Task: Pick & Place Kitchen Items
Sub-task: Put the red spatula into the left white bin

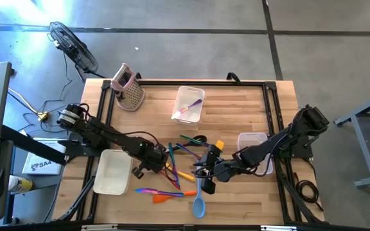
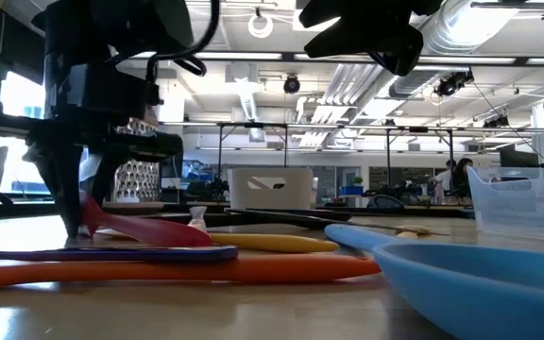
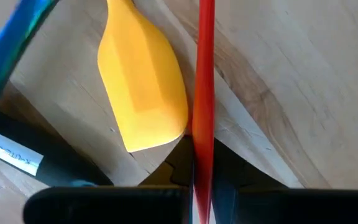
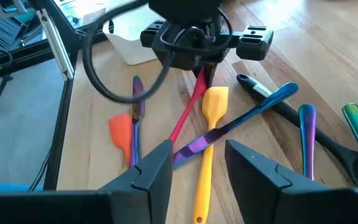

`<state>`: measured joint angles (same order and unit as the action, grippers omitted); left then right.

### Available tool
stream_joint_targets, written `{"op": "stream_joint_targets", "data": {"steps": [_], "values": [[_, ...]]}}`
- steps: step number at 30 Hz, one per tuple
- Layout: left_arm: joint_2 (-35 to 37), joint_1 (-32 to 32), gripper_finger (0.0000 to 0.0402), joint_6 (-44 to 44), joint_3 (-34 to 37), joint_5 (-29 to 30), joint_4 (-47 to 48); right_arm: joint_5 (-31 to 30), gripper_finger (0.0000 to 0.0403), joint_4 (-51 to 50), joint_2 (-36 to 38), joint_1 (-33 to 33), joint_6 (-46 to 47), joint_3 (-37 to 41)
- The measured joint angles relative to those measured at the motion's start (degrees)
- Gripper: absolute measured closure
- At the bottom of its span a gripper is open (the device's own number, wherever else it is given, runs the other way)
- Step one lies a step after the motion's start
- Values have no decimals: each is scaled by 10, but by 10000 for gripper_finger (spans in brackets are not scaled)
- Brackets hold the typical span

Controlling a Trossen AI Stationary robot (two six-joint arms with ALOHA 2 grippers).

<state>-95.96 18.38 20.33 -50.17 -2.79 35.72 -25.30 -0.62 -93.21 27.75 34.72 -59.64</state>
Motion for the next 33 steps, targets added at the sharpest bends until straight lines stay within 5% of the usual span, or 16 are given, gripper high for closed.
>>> {"op": "stream_joint_targets", "data": {"steps": [9,22,30,33], "values": [[7,32,387,-82,-111,42,221,0,263,0,0,0,-4,0],[8,128,388,-185,-285,51,349,2,263,0,0,0,-18,0],[9,210,388,-455,-467,130,543,2,263,0,0,0,-22,0],[17,251,388,-584,-505,182,536,2,263,0,0,0,-38,0]]}}
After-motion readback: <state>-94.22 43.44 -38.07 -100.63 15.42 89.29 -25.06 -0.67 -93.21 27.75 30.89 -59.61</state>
